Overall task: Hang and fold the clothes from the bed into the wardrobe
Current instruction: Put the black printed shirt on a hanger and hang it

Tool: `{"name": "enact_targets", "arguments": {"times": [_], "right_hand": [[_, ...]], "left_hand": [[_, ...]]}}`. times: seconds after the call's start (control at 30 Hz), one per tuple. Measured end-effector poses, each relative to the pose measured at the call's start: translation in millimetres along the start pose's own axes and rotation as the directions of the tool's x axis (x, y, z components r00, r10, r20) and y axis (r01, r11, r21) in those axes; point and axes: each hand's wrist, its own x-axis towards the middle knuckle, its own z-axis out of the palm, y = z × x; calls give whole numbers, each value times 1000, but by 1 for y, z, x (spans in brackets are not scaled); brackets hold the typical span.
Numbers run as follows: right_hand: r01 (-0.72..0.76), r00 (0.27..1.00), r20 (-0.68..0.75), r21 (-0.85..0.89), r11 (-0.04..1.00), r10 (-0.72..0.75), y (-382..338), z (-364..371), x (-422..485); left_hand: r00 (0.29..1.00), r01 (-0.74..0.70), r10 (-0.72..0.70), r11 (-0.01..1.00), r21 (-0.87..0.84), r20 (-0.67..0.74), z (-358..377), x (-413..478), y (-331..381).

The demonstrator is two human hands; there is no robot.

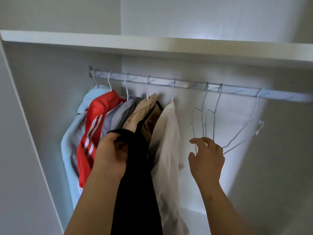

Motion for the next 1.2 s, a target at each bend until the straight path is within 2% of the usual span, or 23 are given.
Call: {"name": "enact_targets", "arguments": {"times": [0.13, 0.23, 0.37, 0.47, 0.53, 0.63, 0.83, 1.0, 1.2], "right_hand": [[20, 996, 87, -130, 991, -8, 19, 19, 22], [24, 995, 97, -147, 989, -10, 34, 23, 35], [10, 1000, 18, -85, 996, -9, 49, 24, 48], [39, 997, -67, 4, 999, -39, 51, 21, 54], [54, 998, -43, 21, 998, -53, 48, 19, 56], [39, 999, 4, 60, 997, -40, 46, 12, 59], [32, 999, -20, 64, 997, -31, 38, -3, 65], [48, 999, -30, 150, 988, -44, 26, -2, 51], [34, 997, -70, 261, 965, -17, 14, -10, 45]], "left_hand": [[998, 21, -21, 1000, 4, 60, 22, 12, -8], [999, 20, -21, 998, 58, 24, 41, 17, -20], [997, 20, -6, 984, 179, -78, 64, 31, -34], [995, 59, -51, 993, 99, -88, 71, 39, -44], [990, 127, -125, 991, 31, -68, 71, 40, -49], [984, 151, -141, 985, 81, -111, 73, 42, -53], [993, 115, -113, 990, 84, -29, 63, 44, -55], [999, 47, -46, 995, 83, -19, 52, 36, -47], [998, 68, -68, 995, 80, 5, 32, 24, -34]]}}
